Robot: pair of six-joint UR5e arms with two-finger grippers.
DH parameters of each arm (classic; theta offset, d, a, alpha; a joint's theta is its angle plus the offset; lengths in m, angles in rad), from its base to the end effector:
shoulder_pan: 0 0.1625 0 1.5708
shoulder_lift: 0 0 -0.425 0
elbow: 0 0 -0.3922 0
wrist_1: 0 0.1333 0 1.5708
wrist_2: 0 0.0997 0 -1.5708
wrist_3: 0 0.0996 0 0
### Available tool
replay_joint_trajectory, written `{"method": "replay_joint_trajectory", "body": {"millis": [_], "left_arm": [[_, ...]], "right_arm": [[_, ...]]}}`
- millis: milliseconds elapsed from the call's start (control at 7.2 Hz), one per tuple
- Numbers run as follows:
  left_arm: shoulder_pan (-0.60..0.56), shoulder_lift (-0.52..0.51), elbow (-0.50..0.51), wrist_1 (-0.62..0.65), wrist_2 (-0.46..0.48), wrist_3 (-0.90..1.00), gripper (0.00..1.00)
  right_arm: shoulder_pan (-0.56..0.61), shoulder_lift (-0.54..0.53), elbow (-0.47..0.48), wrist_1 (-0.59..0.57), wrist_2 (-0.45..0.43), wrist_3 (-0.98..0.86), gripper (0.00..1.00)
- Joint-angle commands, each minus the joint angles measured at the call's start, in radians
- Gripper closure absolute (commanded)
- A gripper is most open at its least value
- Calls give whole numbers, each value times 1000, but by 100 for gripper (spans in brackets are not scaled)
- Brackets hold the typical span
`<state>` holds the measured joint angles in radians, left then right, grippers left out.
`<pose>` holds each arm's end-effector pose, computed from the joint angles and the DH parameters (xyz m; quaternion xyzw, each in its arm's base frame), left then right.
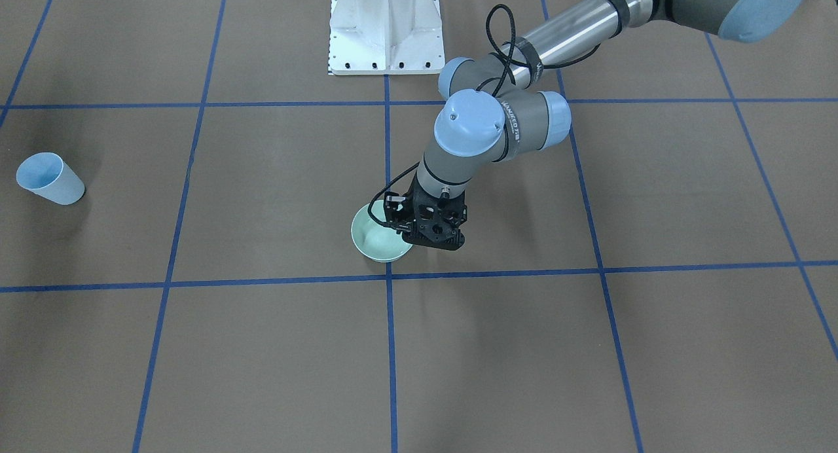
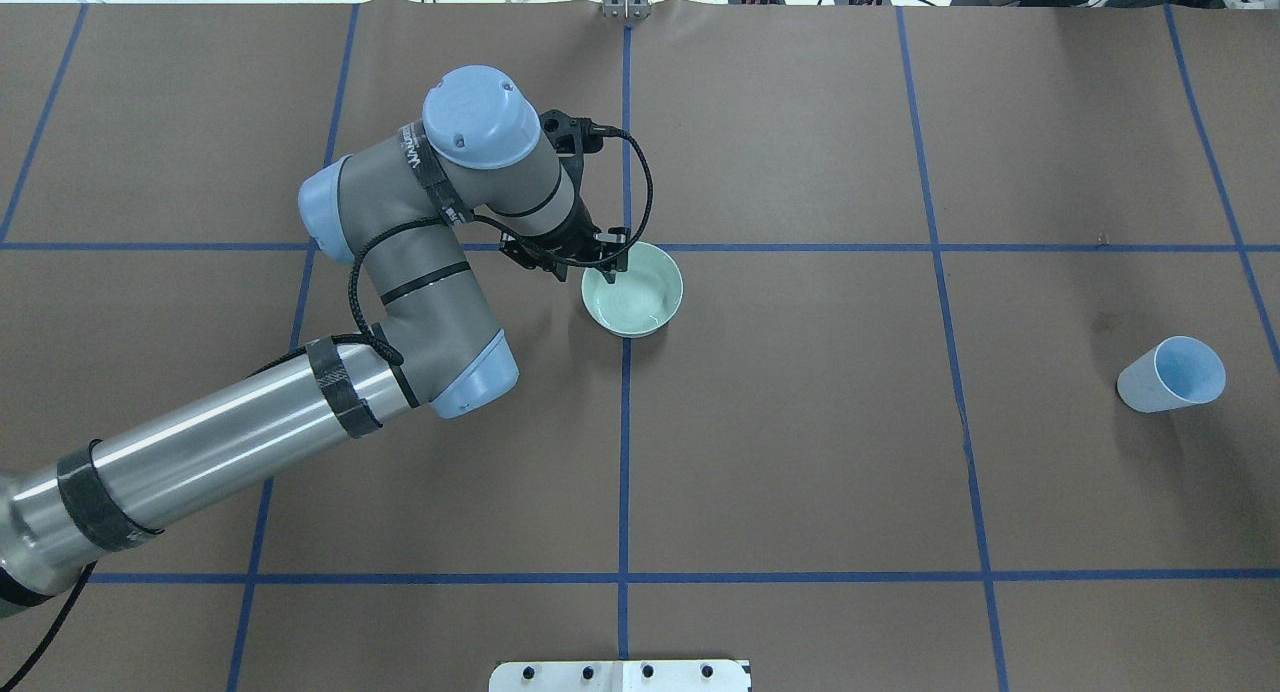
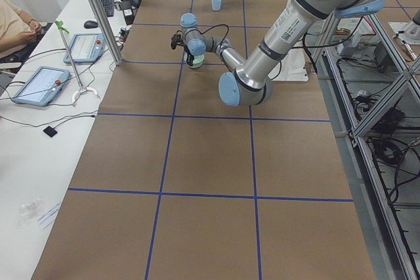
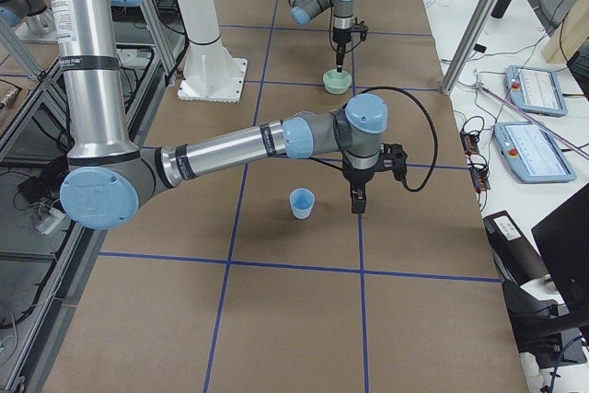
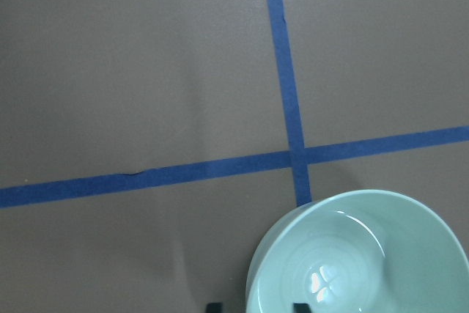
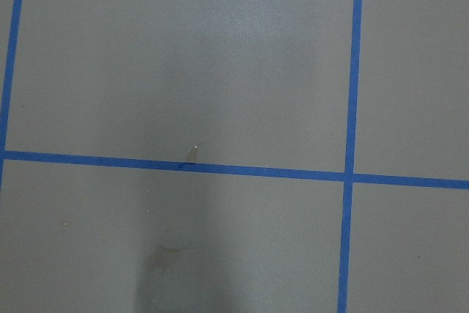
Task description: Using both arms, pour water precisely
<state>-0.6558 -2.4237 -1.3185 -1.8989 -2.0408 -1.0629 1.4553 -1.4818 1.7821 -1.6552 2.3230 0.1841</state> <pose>0.5601 -0.5422 0.1938 0.0654 0.4783 0.0398 0.8749 0.0043 -0.5294 0.5195 0.0446 -0.3760 -0.0078 0.9255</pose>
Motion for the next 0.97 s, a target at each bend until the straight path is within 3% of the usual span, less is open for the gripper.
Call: {"method": "replay_joint_trajectory", "body": {"millis": [0,278,417,556,833], "left_arm": [[-51,6,-184,222,-4,29,1],[-158,117,-385,450,-7,284,1],[-238,200,-428,469,-28,410,1],[-336,277,-430,466,-104,567,1],[-509,415,-421,457,-130,816,1]], "right_arm": [[-3,0,2,0,-1,2,0],[-6,0,23,0,2,55,0],[-27,0,58,0,-1,130,0],[-61,-5,110,0,-4,211,0],[-114,-17,210,0,-14,387,0]]}}
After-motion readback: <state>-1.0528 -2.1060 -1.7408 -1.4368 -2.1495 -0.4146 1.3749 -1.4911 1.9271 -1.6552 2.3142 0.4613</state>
